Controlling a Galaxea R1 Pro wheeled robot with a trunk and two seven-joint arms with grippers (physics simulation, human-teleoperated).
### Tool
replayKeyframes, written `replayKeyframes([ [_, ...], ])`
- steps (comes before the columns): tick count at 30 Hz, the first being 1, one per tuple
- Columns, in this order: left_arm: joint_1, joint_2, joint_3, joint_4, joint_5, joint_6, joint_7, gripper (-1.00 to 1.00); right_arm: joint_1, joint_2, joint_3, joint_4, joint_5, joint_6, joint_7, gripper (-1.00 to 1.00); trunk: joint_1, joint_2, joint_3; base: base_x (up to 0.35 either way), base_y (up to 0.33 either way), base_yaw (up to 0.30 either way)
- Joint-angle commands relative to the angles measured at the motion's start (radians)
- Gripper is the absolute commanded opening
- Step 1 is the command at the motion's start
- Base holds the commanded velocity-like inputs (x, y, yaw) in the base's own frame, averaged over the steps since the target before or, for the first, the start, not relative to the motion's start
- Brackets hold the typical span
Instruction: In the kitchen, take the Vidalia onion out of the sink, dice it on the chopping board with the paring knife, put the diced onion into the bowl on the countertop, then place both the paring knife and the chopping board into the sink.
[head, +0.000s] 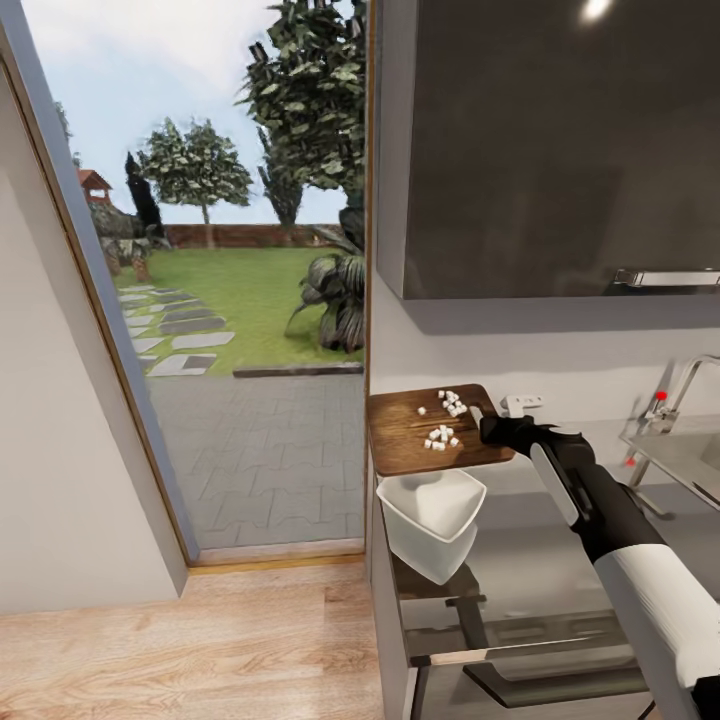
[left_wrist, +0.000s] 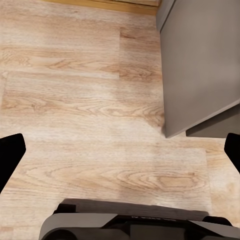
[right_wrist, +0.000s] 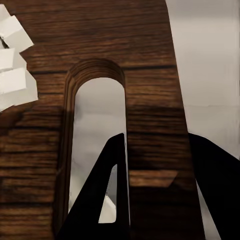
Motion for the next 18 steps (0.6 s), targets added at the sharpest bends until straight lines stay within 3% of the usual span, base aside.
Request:
replayKeyframes([
  [1, 0.000, 0.001, -0.003, 0.000, 0.008, -0.003, 0.006, 1.00, -0.001, 0.002, 0.001, 0.000, 0.000, 0.004, 0.001, -1.00, 0.001, -0.002, -0.002, 0.000, 0.000, 0.000],
  [4, 0.000, 0.001, -0.003, 0.000, 0.008, -0.003, 0.006, 1.00, -0.001, 0.006, 0.001, 0.002, 0.001, 0.002, 0.001, -1.00, 0.001, -0.002, -0.002, 0.000, 0.000, 0.000],
  [9, 0.000, 0.001, -0.003, 0.001, 0.008, -0.003, 0.006, 1.00, -0.001, 0.006, 0.001, 0.019, 0.002, -0.073, 0.001, -1.00, 0.001, -0.002, -0.002, 0.000, 0.000, 0.000],
  [18, 0.000, 0.001, -0.003, 0.002, 0.009, -0.003, 0.006, 1.00, -0.001, 0.006, 0.001, 0.045, 0.002, -0.109, 0.003, -1.00, 0.001, -0.002, -0.002, 0.000, 0.000, 0.000],
])
